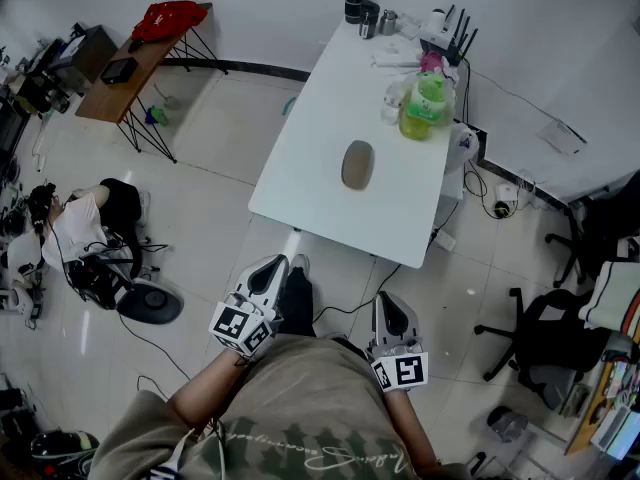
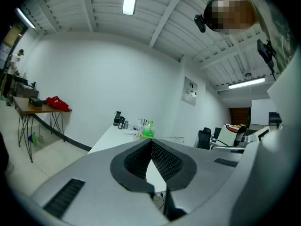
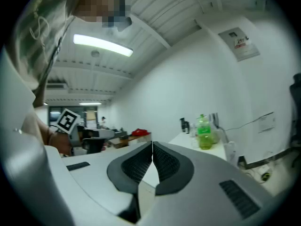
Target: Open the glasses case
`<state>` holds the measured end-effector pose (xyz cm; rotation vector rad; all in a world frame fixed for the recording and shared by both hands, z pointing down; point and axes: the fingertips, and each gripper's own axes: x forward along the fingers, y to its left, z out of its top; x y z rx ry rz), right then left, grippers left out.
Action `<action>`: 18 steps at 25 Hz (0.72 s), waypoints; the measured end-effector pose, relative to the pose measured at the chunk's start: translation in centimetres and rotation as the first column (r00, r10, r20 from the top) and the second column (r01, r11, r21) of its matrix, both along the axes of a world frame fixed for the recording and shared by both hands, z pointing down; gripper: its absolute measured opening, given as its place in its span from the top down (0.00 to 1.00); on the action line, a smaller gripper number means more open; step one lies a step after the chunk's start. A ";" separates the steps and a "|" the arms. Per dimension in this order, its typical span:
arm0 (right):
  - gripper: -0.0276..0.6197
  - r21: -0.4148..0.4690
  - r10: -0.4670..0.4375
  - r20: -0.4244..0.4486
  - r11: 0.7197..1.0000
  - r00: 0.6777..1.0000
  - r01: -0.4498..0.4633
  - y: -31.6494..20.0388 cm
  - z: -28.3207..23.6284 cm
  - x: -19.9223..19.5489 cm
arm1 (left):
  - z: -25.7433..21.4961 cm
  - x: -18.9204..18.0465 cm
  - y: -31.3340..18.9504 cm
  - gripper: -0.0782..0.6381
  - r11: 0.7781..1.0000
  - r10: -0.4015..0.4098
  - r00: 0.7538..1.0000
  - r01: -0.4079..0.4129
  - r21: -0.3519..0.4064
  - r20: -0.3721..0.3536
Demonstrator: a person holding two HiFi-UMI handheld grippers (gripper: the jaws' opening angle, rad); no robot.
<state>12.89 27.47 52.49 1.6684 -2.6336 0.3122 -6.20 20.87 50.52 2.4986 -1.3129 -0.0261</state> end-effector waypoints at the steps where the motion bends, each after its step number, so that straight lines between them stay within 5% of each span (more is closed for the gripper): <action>1: 0.94 -0.006 0.014 -0.001 1.000 1.000 -0.014 -1.1 -0.2 -0.3 | 0.0 -0.2 -1.1 0.88 1.000 0.015 1.000 -0.015 0.006 0.001; 9: 0.94 -0.036 0.031 0.038 0.999 0.999 -0.030 -11.9 -1.8 -4.0 | -1.7 -1.0 -10.9 0.88 0.987 0.147 0.989 -0.147 0.060 0.011; 14: 0.94 -0.009 -0.077 0.106 0.997 0.991 0.078 -17.3 -3.2 -8.7 | -0.6 -2.6 -16.2 0.88 0.987 0.163 0.987 -0.163 0.013 -0.013; 18: 0.94 -0.010 -0.073 0.113 0.997 0.991 0.074 -19.8 -3.3 -10.1 | 0.3 -2.4 -18.3 0.88 0.979 0.205 0.978 -0.205 -0.004 -0.030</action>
